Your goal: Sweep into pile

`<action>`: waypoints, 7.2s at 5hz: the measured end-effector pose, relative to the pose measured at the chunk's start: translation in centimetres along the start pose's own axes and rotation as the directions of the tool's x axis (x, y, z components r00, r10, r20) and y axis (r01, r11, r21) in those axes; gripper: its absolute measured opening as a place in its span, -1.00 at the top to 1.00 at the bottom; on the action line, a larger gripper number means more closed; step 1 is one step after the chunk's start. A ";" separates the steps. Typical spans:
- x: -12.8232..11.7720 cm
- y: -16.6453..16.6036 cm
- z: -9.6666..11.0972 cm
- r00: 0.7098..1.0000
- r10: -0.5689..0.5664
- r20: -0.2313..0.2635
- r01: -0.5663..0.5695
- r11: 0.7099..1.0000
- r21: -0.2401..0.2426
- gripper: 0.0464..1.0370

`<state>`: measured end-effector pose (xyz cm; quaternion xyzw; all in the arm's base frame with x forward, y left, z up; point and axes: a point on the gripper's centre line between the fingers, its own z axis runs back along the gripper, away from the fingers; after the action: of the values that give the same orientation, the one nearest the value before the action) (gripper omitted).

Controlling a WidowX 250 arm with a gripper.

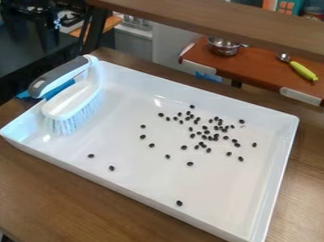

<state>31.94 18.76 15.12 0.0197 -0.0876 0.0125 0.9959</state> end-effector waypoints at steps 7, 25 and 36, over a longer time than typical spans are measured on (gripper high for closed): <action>0.5 -1.4 -6.0 0.995 -0.007 -0.098 0.006 1.000 -0.004 -0.93; -1.5 -24.9 -2.5 0.945 -0.059 -0.322 -0.069 0.926 -0.372 0.11; 4.3 -15.5 -7.9 0.937 0.100 -0.334 -0.156 0.977 -0.147 0.11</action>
<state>38.00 3.71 7.51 -0.0742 0.0759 0.0730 0.9917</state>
